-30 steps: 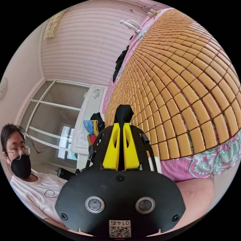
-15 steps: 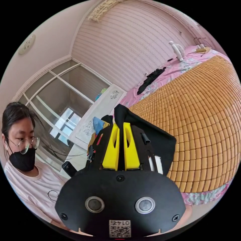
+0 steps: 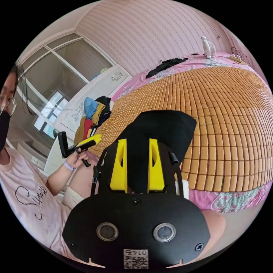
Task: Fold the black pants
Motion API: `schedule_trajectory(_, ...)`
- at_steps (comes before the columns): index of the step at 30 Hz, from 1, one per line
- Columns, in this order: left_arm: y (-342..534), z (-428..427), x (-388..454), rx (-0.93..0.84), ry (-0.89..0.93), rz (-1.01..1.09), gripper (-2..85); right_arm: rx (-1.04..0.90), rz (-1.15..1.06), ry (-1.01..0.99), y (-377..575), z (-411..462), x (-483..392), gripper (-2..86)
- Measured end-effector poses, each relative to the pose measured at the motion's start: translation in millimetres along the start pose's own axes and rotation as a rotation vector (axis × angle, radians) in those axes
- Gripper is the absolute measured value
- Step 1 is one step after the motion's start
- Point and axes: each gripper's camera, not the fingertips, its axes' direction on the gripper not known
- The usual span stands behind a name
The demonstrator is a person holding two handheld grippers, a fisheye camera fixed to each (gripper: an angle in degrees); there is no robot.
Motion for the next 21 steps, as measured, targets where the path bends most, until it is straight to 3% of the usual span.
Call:
schedule_trajectory(4,-21.9,47.1,-7.0,-0.047,0.042,0.006,12.5,-0.262,-0.118,0.086,29.3,64.6,-26.9,11.7)
schedule_trajectory(6,-29.9,81.4,-13.8,-0.116,0.052,0.000,13.3,-0.282,-0.135,0.113,33.9,73.2,-28.4,11.6)
schedule_trajectory(9,-34.7,115.5,-26.2,-0.235,0.096,-0.040,15.6,-0.097,-0.144,0.102,32.9,36.8,-27.0,10.9)
schedule_trajectory(11,-39.3,120.7,-34.0,-0.241,0.123,-0.043,16.0,0.087,-0.023,0.189,38.5,1.2,-2.6,11.9)
schedule_trajectory(16,-57.2,132.1,-42.8,-0.227,0.143,-0.031,16.3,0.109,0.281,0.219,56.0,-7.5,67.7,18.2)
schedule_trajectory(21,-64.4,162.1,-46.7,-0.322,0.240,-0.053,13.1,0.089,0.329,0.043,77.1,8.6,89.9,13.2)
